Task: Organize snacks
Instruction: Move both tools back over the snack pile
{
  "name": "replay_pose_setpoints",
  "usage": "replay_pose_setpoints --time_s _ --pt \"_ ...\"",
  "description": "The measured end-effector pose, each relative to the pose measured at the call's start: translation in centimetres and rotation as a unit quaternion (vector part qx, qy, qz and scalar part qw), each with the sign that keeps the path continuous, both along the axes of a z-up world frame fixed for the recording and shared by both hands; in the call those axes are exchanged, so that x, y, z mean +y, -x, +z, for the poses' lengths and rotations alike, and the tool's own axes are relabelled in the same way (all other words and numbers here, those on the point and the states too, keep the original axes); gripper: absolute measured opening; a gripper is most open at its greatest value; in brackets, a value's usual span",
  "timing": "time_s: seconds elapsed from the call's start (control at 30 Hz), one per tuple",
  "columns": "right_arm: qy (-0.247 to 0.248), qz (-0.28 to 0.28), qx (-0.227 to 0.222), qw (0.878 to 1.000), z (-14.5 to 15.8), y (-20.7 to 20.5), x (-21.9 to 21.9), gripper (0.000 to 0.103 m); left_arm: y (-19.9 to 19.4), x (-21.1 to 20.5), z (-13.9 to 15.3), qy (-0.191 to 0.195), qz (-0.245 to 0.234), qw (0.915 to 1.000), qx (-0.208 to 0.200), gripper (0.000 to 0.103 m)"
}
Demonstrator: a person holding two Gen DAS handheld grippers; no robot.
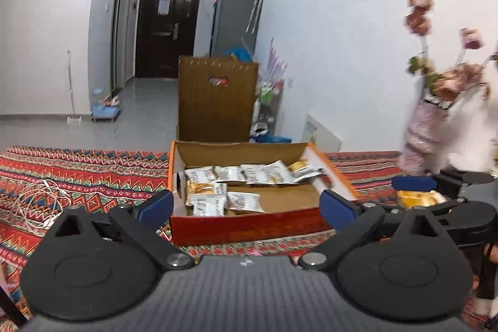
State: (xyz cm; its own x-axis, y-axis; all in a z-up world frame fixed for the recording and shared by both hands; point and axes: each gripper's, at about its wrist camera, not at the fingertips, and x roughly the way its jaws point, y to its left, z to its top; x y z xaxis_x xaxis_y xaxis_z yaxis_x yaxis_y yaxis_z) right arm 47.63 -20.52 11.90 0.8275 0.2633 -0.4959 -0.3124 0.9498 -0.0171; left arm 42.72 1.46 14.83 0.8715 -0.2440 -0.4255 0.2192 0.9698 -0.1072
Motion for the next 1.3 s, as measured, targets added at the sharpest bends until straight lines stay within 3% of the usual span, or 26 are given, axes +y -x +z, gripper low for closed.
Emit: replay_pose_setpoints --time_s 0.3,0.7,1.03,1.3 --pt "-0.011 0.002 -0.024 1.0 -0.2 12.6 -4.0 0.086 11.4 -2.1 0.5 -0.015 -0.014 0.9991 -0.038 0.103" --pt "-0.018 -0.023 -0.011 1.0 -5.0 23.6 -6.5 0.089 23.1 -3.5 -4.7 -0.019 -0.039 0.9989 -0.019 0.103" --pt "0.019 -0.058 0.021 0.998 -10.8 29.1 -5.3 0.091 25.6 -1.7 -10.6 -0.005 -0.008 0.9972 0.075 0.103" --pt "0.024 -0.066 0.053 0.996 -13.4 30.6 -4.9 0.091 24.6 -1.9 -12.7 -0.008 -0.007 0.9938 0.11 0.103"
